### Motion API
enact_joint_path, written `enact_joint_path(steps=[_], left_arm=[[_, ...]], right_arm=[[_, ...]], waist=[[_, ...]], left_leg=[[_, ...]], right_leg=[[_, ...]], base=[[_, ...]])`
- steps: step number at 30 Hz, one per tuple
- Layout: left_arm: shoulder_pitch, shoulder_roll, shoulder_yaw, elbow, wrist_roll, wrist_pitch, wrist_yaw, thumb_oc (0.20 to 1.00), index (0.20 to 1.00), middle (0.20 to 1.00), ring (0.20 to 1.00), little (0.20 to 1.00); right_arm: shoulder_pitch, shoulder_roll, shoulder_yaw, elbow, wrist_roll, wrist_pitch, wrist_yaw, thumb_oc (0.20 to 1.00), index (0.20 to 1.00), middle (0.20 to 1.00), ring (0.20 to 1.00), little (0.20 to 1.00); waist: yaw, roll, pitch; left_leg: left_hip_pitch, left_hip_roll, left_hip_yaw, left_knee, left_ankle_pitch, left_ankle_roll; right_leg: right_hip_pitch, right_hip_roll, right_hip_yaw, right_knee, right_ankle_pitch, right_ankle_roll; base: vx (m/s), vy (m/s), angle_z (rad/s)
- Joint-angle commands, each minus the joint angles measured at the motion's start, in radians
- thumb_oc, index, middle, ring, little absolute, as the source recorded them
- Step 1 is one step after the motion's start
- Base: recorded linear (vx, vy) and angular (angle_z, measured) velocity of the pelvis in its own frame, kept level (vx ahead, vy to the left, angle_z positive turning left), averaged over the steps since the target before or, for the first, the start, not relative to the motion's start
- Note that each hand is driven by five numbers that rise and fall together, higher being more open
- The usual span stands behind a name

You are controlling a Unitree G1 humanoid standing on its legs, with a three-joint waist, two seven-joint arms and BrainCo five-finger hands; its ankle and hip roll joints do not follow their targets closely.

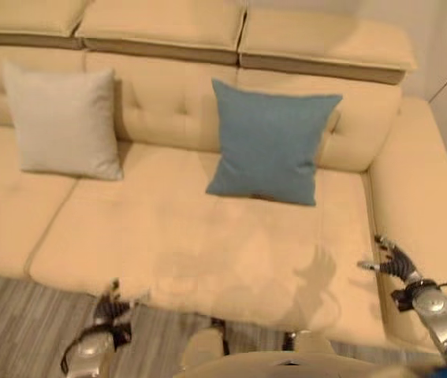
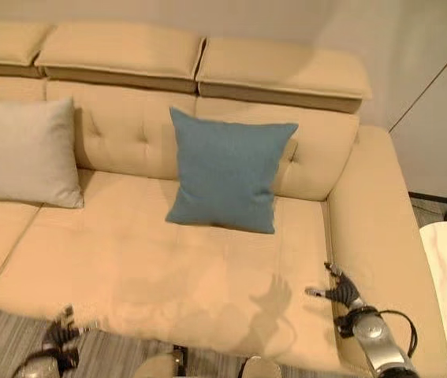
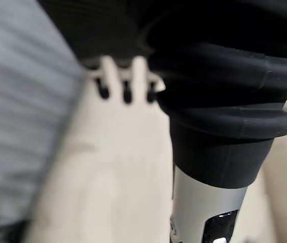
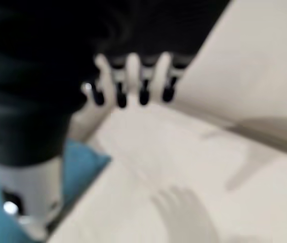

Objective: Pick up all the scattered cushions and arrange them neatly on the sofa.

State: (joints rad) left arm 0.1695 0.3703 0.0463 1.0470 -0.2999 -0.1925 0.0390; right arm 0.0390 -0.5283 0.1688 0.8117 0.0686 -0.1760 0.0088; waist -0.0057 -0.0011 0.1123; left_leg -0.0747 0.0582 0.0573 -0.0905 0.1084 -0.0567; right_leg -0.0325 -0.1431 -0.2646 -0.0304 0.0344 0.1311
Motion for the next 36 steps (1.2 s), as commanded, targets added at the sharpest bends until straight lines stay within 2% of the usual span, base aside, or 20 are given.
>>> enact_joint_path(steps=[1, 5, 6, 9, 10, 12, 14, 17, 20, 21, 22, 23, 25, 26, 28, 29, 30, 32, 33, 36], left_arm=[[-0.063, 0.018, 0.014, 0.062, 0.083, 0.022, -0.038, 1.0, 1.0, 1.0, 1.0, 1.0], [-0.085, -0.012, -0.026, 0.172, 0.177, 0.042, -0.066, 1.0, 1.0, 1.0, 1.0, 1.0], [-0.094, -0.018, -0.03, 0.191, 0.186, 0.049, -0.071, 1.0, 1.0, 1.0, 1.0, 1.0], [-0.09, -0.044, -0.024, 0.243, 0.226, 0.058, -0.08, 1.0, 1.0, 1.0, 1.0, 1.0], [-0.09, -0.049, -0.022, 0.25, 0.228, 0.061, -0.085, 1.0, 1.0, 1.0, 1.0, 1.0], [-0.088, -0.055, -0.018, 0.26, 0.228, 0.065, -0.087, 1.0, 1.0, 1.0, 1.0, 1.0], [-0.091, -0.061, -0.027, 0.25, 0.235, 0.063, -0.087, 1.0, 1.0, 1.0, 1.0, 1.0], [-0.099, -0.072, -0.051, 0.225, 0.24, 0.06, -0.086, 1.0, 1.0, 1.0, 1.0, 1.0], [-0.114, -0.081, -0.068, 0.214, 0.24, 0.057, -0.077, 1.0, 1.0, 1.0, 1.0, 1.0], [-0.127, -0.081, -0.07, 0.21, 0.238, 0.057, -0.066, 1.0, 1.0, 1.0, 1.0, 1.0], [-0.127, -0.081, -0.07, 0.21, 0.238, 0.057, -0.066, 1.0, 1.0, 1.0, 1.0, 1.0], [-0.133, -0.08, -0.078, 0.208, 0.249, 0.054, -0.054, 1.0, 1.0, 1.0, 1.0, 1.0], [-0.147, -0.076, -0.095, 0.207, 0.261, 0.052, -0.051, 1.0, 1.0, 1.0, 1.0, 1.0], [-0.151, -0.075, -0.1, 0.204, 0.259, 0.052, -0.046, 1.0, 1.0, 1.0, 1.0, 1.0], [-0.149, -0.078, -0.103, 0.206, 0.256, 0.057, -0.038, 1.0, 1.0, 1.0, 1.0, 1.0], [-0.144, -0.074, -0.104, 0.204, 0.256, 0.06, -0.041, 1.0, 1.0, 1.0, 1.0, 1.0], [-0.14, -0.073, -0.107, 0.205, 0.258, 0.06, -0.044, 1.0, 1.0, 1.0, 1.0, 1.0], [-0.136, -0.073, -0.111, 0.207, 0.263, 0.061, -0.047, 1.0, 1.0, 1.0, 1.0, 1.0], [-0.13, -0.077, -0.111, 0.206, 0.257, 0.06, -0.043, 1.0, 1.0, 1.0, 1.0, 1.0], [-0.128, -0.082, -0.097, 0.214, 0.249, 0.058, -0.039, 1.0, 1.0, 1.0, 1.0, 1.0]], right_arm=[[0.009, 0.02, 0.006, 0.011, -0.023, -0.012, 0.031, 1.0, 1.0, 1.0, 1.0, 1.0], [0.029, 0.094, -0.012, 0.171, 0.004, 0.0, 0.013, 1.0, 1.0, 1.0, 1.0, 1.0], [0.019, 0.108, -0.021, 0.188, 0.022, 0.005, 0.011, 1.0, 1.0, 1.0, 1.0, 1.0], [0.006, 0.126, -0.012, 0.265, 0.015, 0.021, 0.022, 1.0, 1.0, 1.0, 1.0, 1.0], [0.006, 0.13, -0.015, 0.282, 0.014, 0.029, 0.026, 1.0, 1.0, 1.0, 1.0, 1.0], [0.013, 0.137, -0.024, 0.323, 0.008, 0.039, 0.028, 1.0, 1.0, 1.0, 1.0, 1.0], [0.022, 0.14, -0.028, 0.349, -0.009, 0.054, 0.039, 1.0, 1.0, 1.0, 1.0, 1.0], [0.029, 0.143, -0.041, 0.383, -0.023, 0.066, 0.038, 1.0, 1.0, 1.0, 1.0, 1.0], [0.026, 0.153, -0.053, 0.397, -0.027, 0.074, 0.031, 1.0, 1.0, 1.0, 1.0, 1.0], [0.021, 0.158, -0.053, 0.397, -0.034, 0.073, 0.02, 1.0, 1.0, 1.0, 1.0, 1.0], [0.021, 0.158, -0.053, 0.397, -0.034, 0.073, 0.02, 1.0, 1.0, 1.0, 1.0, 1.0], [0.02, 0.166, -0.05, 0.398, -0.031, 0.075, 0.02, 1.0, 1.0, 1.0, 1.0, 1.0], [0.014, 0.176, -0.039, 0.41, -0.037, 0.082, 0.019, 1.0, 1.0, 1.0, 1.0, 1.0], [0.014, 0.179, -0.034, 0.411, -0.037, 0.081, 0.017, 1.0, 1.0, 1.0, 1.0, 1.0], [0.026, 0.186, -0.033, 0.421, -0.037, 0.085, 0.016, 1.0, 1.0, 1.0, 1.0, 1.0], [0.035, 0.193, -0.026, 0.431, -0.049, 0.085, 0.019, 1.0, 1.0, 1.0, 1.0, 1.0], [0.04, 0.198, -0.023, 0.433, -0.056, 0.084, 0.018, 1.0, 1.0, 1.0, 1.0, 1.0], [0.044, 0.204, -0.024, 0.441, -0.056, 0.086, 0.02, 1.0, 1.0, 1.0, 1.0, 1.0], [0.037, 0.208, -0.013, 0.443, -0.065, 0.085, 0.016, 1.0, 1.0, 1.0, 1.0, 1.0], [0.028, 0.215, 0.0, 0.44, -0.065, 0.085, 0.015, 1.0, 1.0, 1.0, 1.0, 1.0]], waist=[[0.012, -0.04, -0.003], [0.013, -0.053, 0.001], [0.007, -0.06, 0.003], [-0.003, -0.091, -0.006], [-0.014, -0.096, -0.016], [-0.026, -0.081, -0.035], [-0.043, -0.068, -0.05], [-0.071, -0.046, -0.041], [-0.073, -0.062, -0.019], [-0.066, -0.075, -0.002], [-0.065, -0.076, -0.002], [-0.068, -0.072, 0.007], [-0.076, -0.068, 0.016], [-0.071, -0.064, 0.017], [-0.046, -0.058, 0.007], [-0.033, -0.056, -0.012], [-0.028, -0.06, -0.025], [-0.02, -0.067, -0.042], [0.004, -0.079, -0.059], [0.006, -0.082, -0.077]], left_leg=[[0.034, 0.032, 0.03, 0.049, -0.011, -0.048], [0.001, 0.054, -0.001, 0.06, 0.036, -0.081], [-0.008, 0.045, 0.003, 0.101, 0.012, -0.071], [0.015, -0.027, -0.02, 0.299, -0.127, -0.043], [0.035, -0.036, -0.014, 0.353, -0.145, -0.038], [0.111, -0.044, -0.013, 0.355, -0.17, -0.04], [0.178, -0.064, -0.052, 0.345, -0.171, -0.042], [0.238, -0.071, -0.02, 0.241, -0.22, -0.022], [0.232, -0.106, -0.003, 0.176, -0.286, 0.01], [0.208, -0.133, -0.013, 0.183, -0.292, 0.026], [0.207, -0.134, -0.012, 0.184, -0.292, 0.027], [0.201, -0.128, -0.016, 0.185, -0.291, 0.03], [0.18, -0.122, -0.025, 0.188, -0.28, 0.045], [0.168, -0.119, -0.022, 0.19, -0.27, 0.05], [0.141, -0.115, -0.012, 0.197, -0.249, 0.063], [0.131, -0.111, -0.012, 0.178, -0.224, 0.07], [0.126, -0.111, -0.013, 0.171, -0.214, 0.068], [0.117, -0.113, -0.012, 0.169, -0.209, 0.065], [0.107, -0.114, 0.008, 0.156, -0.195, 0.053], [0.112, -0.105, 0.021, 0.126, -0.182, 0.048]], right_leg=[[0.022, 0.043, -0.01, 0.015, -0.008, 0.015], [0.059, 0.081, -0.035, -0.04, -0.018, -0.005], [0.045, 0.076, -0.035, -0.037, -0.012, -0.009], [0.009, 0.049, -0.027, -0.027, 0.024, -0.013], [-0.005, 0.044, -0.026, -0.024, 0.041, -0.014], [-0.021, 0.051, -0.021, -0.025, 0.064, -0.01], [-0.049, 0.048, -0.023, -0.017, 0.082, -0.006], [-0.099, 0.032, -0.037, 0.014, 0.114, 0.017], [-0.154, -0.017, -0.038, 0.01, 0.172, 0.061], [-0.177, -0.051, -0.03, -0.011, 0.221, 0.094], [-0.178, -0.051, -0.029, -0.011, 0.222, 0.094], [-0.189, -0.059, 0.016, -0.013, 0.224, 0.103], [-0.214, -0.057, 0.131, 0.036, 0.196, 0.101], [-0.201, -0.056, 0.147, 0.076, 0.163, 0.091], [-0.162, -0.056, 0.108, 0.168, 0.104, 0.062], [-0.129, -0.028, 0.119, 0.261, 0.057, 0.044], [-0.107, -0.014, 0.126, 0.275, 0.04, 0.044], [-0.077, -0.014, 0.12, 0.254, 0.035, 0.045], [-0.003, -0.028, 0.065, 0.138, 0.036, 0.049], [0.014, -0.015, 0.073, 0.071, 0.029, 0.055]], base=[[0.03, -0.182, 0.07], [-0.15, -0.141, 0.42], [-0.32, -0.073, 0.68], [-0.28, -0.022, 0.47], [-0.2, 0.041, -0.09], [-0.14, 0.092, -0.04], [-0.17, 0.14, 0.24], [-0.24, 0.182, 0.3], [-0.34, 0.223, 0.02], [-0.32, 0.187, -0.13], [-0.3, 0.165, -0.15], [-0.18, 0.066, -0.12], [-0.28, 0.106, -0.02], [-0.32, 0.116, 0.05], [-0.31, 0.1, -0.08], [-0.24, 0.06, -0.25], [-0.17, 0.036, -0.22], [-0.08, -0.058, -0.15], [-0.11, -0.091, -0.17], [-0.07, -0.078, -0.38]])
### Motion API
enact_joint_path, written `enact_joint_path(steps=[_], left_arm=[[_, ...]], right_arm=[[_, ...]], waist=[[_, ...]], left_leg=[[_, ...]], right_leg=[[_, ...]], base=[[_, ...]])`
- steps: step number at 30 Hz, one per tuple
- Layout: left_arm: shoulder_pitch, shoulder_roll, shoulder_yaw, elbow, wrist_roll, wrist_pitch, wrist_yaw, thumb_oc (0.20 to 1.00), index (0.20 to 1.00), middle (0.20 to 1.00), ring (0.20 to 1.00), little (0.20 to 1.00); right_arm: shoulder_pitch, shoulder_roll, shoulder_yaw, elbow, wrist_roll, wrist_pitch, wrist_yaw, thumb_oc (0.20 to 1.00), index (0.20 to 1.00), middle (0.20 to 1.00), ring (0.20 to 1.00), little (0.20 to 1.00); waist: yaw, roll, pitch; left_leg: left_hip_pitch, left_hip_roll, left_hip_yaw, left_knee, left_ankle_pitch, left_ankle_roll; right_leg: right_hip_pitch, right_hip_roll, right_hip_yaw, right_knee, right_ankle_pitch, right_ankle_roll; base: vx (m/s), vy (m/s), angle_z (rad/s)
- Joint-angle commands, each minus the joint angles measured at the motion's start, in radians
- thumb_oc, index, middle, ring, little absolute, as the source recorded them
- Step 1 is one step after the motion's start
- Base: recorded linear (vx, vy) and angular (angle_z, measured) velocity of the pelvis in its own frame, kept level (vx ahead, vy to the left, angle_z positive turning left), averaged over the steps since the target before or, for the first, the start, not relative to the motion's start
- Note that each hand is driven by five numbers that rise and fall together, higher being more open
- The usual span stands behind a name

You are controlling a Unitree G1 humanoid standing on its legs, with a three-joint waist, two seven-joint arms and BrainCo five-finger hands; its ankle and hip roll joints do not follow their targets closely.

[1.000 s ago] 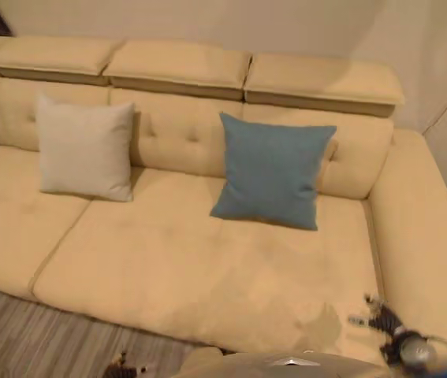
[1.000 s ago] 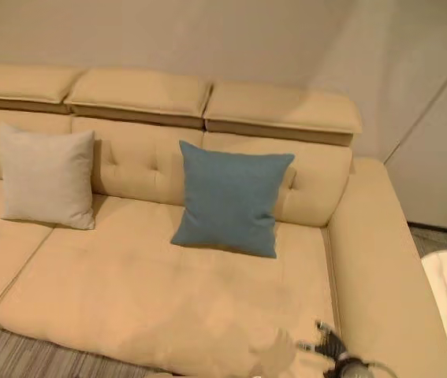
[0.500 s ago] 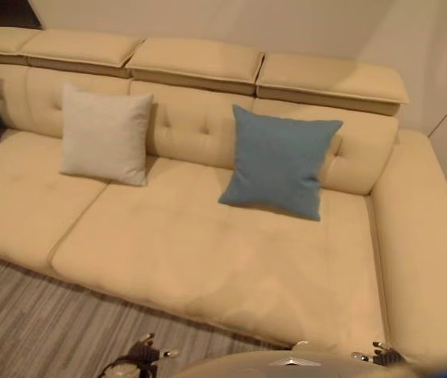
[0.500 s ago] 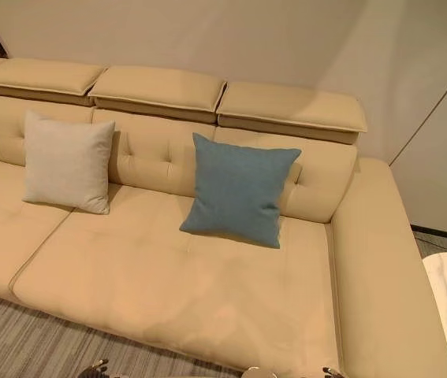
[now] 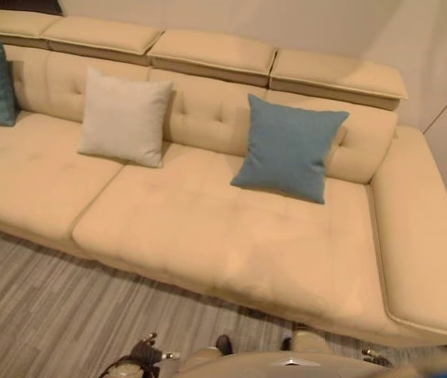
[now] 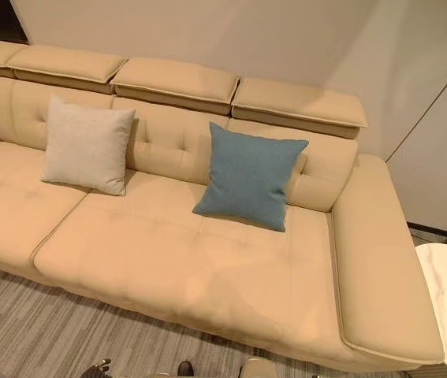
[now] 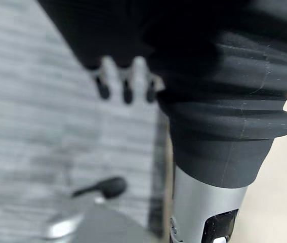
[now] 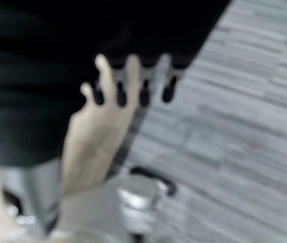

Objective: Pick up all the scattered cushions and arrange them neatly on the sofa.

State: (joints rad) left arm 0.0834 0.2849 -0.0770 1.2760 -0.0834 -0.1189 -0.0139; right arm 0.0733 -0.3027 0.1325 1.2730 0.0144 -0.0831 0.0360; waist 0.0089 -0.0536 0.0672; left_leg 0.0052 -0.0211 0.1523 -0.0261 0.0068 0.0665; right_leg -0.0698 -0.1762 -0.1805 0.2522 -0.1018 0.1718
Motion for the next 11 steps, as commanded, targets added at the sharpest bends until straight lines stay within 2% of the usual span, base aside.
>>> enact_joint_path(steps=[1, 6, 11], left_arm=[[-0.043, 0.0, 0.033, -0.009, 0.025, -0.014, 0.014, 1.0, 1.0, 1.0, 1.0, 1.0], [-0.044, -0.01, 0.041, 0.0, 0.015, -0.016, 0.019, 1.0, 1.0, 1.0, 1.0, 1.0], [-0.049, -0.014, 0.032, -0.003, 0.016, -0.017, 0.018, 1.0, 1.0, 1.0, 1.0, 1.0]], right_arm=[[-0.01, -0.01, 0.041, -0.025, -0.012, -0.011, -0.014, 1.0, 1.0, 1.0, 1.0, 1.0], [-0.02, 0.004, 0.045, -0.027, 0.002, -0.014, -0.024, 1.0, 1.0, 1.0, 1.0, 1.0], [-0.016, 0.004, 0.043, -0.007, 0.004, -0.012, -0.027, 1.0, 1.0, 1.0, 1.0, 1.0]], waist=[[-0.005, -0.031, -0.041], [-0.013, -0.031, -0.064], [-0.021, -0.031, -0.068]], left_leg=[[0.038, -0.022, -0.064, 0.051, -0.077, -0.077], [0.059, 0.0, -0.047, -0.024, -0.026, -0.103], [0.074, 0.01, -0.052, -0.045, -0.014, -0.111]], right_leg=[[0.065, 0.022, -0.014, -0.248, 0.174, 0.018], [0.104, 0.042, -0.024, -0.318, 0.186, 0.017], [0.121, 0.046, -0.036, -0.328, 0.184, 0.012]], base=[[-0.05, -0.106, -0.18], [-0.06, -0.092, -0.13], [-0.02, -0.042, 0.03]])
